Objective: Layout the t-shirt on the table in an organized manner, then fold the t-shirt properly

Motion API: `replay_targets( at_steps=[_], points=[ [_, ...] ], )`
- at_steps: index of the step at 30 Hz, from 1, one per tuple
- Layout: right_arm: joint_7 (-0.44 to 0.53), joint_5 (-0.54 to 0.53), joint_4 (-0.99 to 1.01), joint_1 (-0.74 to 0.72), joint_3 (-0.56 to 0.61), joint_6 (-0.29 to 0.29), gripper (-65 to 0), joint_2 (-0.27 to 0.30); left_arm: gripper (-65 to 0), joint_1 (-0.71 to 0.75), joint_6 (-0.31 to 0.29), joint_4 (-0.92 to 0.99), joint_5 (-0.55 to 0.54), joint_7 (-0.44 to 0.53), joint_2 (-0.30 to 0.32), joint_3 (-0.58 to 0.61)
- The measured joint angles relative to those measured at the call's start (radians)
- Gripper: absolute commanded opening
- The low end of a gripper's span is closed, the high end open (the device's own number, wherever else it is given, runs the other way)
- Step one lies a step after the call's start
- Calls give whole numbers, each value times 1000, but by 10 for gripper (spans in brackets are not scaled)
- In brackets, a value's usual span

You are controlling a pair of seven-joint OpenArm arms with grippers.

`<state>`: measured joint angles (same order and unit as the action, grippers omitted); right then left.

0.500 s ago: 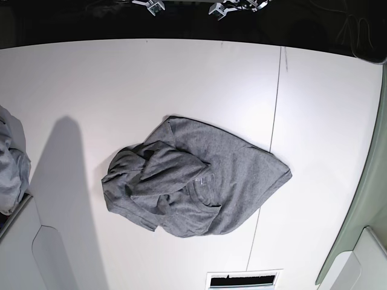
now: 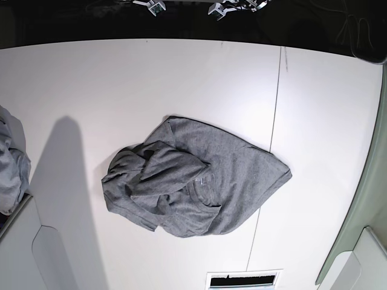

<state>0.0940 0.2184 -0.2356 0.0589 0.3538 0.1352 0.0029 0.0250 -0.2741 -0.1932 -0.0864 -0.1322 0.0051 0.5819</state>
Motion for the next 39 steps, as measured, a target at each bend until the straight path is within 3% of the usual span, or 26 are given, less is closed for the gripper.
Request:
replay_targets(
  at_steps=[12,16,21,34,39],
  points=[
    [18,2,-142,140,0,-11,-575,18,-544,112,8,-79,6,7,1,0],
    [17,7,-267,230,0,-13,-575,47,-544,180,106,-175,25,9,3,-1],
    [14,6,-446,341,0,-17,-575,105,-544,287,235,-335,181,-29,14,-3],
    [11,7,-998,599,1,-15,-575,288,-543,592,243,-989,208,-81,211,-4],
    [8,3,-1191,678,1,-15,-575,344,-543,705,306,-1222,237,-92,275,-50]
  ],
)
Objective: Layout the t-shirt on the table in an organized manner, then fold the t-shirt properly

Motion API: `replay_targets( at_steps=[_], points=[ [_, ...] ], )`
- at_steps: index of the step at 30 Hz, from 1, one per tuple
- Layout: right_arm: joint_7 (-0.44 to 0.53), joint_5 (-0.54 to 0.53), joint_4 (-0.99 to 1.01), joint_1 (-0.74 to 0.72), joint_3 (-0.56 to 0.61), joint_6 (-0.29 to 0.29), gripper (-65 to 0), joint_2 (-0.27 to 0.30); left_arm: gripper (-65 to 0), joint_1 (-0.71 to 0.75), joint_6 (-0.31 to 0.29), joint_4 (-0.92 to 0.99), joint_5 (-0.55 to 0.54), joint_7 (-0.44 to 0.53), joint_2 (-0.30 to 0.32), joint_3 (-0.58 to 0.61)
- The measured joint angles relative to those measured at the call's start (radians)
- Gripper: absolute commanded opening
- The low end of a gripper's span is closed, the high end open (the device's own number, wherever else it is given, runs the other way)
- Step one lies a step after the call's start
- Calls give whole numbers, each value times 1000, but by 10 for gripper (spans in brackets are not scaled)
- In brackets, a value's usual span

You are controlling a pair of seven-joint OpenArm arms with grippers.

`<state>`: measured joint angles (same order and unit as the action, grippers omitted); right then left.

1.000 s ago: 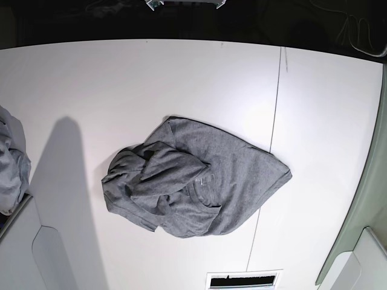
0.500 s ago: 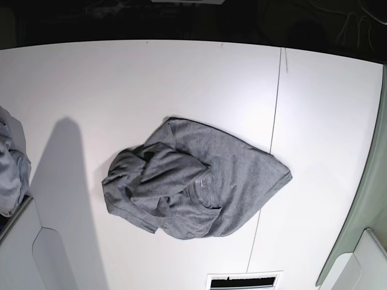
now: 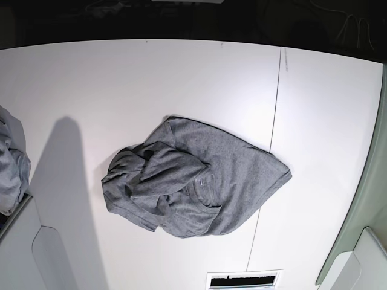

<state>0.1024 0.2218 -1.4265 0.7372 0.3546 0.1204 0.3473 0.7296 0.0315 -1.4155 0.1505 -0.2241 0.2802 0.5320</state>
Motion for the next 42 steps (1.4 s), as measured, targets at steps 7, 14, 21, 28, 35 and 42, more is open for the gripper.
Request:
replay_targets(
  at_steps=[7,14,21,28,35,42],
  points=[
    [-6,-4,-141,24,-5,-53,-575,35,-524,91,-37,-193,25,0,45,-198],
    [-13,-4,-151,2,-2,-91,-575,35,-524,120,-153,-193,16,-4,45,-329],
    [-42,-4,-195,-55,-3,-136,-575,34,-524,158,-198,-352,-13,-23,103,-420],
    [-81,-5,-257,-145,-2,-136,-575,32,-524,152,-189,-534,-63,-64,180,-426],
    [-155,-43,-271,-341,-2,-139,-575,9,-524,-1,-149,-557,-125,-118,252,-425],
    [-239,-72,-261,-497,-14,-129,-411,-81,-395,-249,-210,-509,-293,-127,259,-422]
  ],
)
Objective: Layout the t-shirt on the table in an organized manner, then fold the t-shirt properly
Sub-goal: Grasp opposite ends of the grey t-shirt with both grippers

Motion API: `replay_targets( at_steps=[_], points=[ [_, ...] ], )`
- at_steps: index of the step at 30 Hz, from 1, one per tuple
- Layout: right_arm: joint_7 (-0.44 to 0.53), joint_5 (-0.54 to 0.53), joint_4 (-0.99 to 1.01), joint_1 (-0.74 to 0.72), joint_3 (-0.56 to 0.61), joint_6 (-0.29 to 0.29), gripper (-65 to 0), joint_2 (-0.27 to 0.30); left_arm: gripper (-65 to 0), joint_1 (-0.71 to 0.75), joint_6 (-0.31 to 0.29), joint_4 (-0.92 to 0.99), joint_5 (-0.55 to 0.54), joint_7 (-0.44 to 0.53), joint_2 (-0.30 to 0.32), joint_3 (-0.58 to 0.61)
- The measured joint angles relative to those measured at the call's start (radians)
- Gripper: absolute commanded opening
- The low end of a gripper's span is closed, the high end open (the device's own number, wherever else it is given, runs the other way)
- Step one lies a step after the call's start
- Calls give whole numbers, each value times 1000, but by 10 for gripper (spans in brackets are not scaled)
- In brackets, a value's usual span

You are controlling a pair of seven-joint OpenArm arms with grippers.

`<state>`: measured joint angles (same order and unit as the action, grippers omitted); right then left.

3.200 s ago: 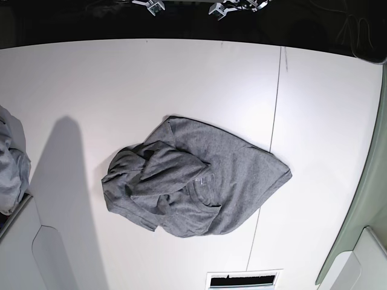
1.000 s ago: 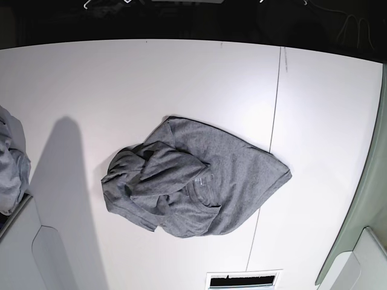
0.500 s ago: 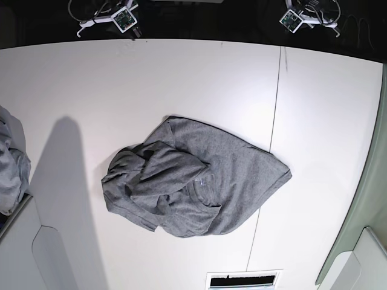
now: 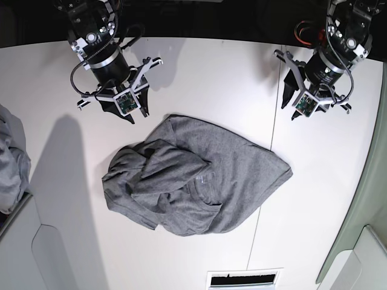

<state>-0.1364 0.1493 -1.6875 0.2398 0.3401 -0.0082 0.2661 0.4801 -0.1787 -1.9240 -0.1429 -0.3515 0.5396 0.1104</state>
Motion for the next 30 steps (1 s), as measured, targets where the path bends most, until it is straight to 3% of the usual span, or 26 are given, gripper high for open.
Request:
replay_targets(
  at_steps=[6,10,14,21,27,28,30],
  points=[
    [3,-4,91,-122,-69,-24,-391,-151,-392,-265,-68,263,-101,-6,-8,23],
    [8,-38,222,-241,-133,-27,-362,-222,-392,-458,-68,445,-143,40,-12,109],
    [12,-39,356,-349,-154,-34,-315,-261,-392,-602,-68,640,-146,59,-55,180],
    [16,-41,566,-487,-150,-25,-315,-314,-392,-805,-61,930,-143,91,-160,190],
    [47,-37,694,-525,-151,-27,-328,-322,-395,-830,-111,1094,-120,206,-228,191],
    [50,-37,694,-523,-151,-30,-353,-328,-410,-834,-117,1112,-121,219,-226,191],
    [54,-37,694,-523,-150,-30,-423,-336,-523,-844,-114,1142,-121,230,-225,190]
  ],
)
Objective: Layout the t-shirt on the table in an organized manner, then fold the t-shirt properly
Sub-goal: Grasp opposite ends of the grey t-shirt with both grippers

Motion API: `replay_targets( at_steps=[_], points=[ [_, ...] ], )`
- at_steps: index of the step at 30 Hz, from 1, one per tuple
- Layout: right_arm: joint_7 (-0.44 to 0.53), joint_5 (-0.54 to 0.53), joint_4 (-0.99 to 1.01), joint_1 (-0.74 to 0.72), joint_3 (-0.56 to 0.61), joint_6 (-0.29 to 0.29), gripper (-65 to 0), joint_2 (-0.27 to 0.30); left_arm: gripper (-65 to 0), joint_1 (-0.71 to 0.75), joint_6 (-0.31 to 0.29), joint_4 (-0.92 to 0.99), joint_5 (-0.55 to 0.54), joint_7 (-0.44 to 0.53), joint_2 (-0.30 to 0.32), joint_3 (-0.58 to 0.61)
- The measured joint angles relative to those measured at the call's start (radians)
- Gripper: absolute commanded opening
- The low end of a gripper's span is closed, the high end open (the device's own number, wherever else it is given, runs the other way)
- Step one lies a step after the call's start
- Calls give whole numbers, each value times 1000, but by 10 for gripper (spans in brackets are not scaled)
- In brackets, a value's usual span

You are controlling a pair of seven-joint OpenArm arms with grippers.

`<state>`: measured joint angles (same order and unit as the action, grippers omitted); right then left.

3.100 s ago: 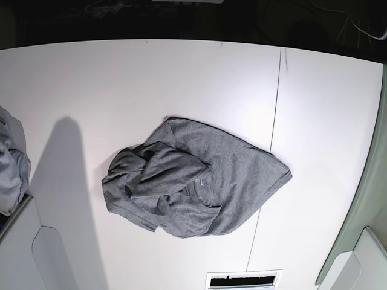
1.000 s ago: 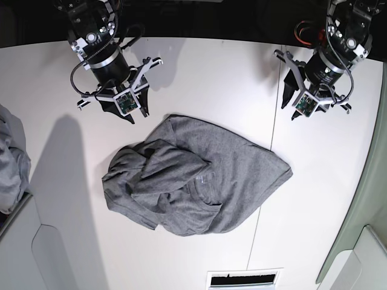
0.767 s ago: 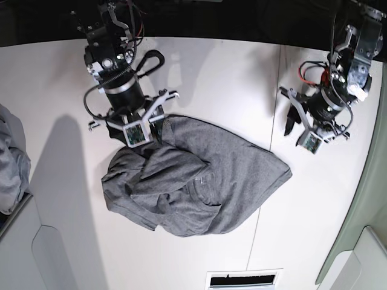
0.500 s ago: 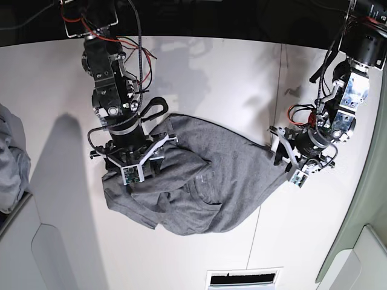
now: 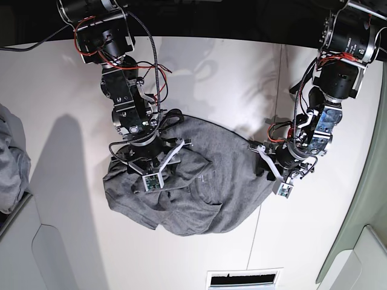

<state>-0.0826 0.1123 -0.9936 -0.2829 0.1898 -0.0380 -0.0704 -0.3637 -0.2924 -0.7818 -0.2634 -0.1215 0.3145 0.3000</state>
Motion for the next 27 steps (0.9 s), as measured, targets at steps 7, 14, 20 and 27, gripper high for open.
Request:
replay_targets(
  at_steps=[7,14,20,27],
  points=[
    [60,124,-2,0,0,1,-650,-1,-650,0,41,13,10,-3,30,1],
    [58,137,-72,-1,1,-22,-650,42,-650,1,49,13,10,-65,137,0],
    [-18,135,-154,1,-55,-61,-650,100,-650,6,-157,14,-70,-108,197,0],
    [-49,122,-207,1,-222,-60,-650,105,-607,48,-376,-55,-259,-246,265,2]
  ],
)
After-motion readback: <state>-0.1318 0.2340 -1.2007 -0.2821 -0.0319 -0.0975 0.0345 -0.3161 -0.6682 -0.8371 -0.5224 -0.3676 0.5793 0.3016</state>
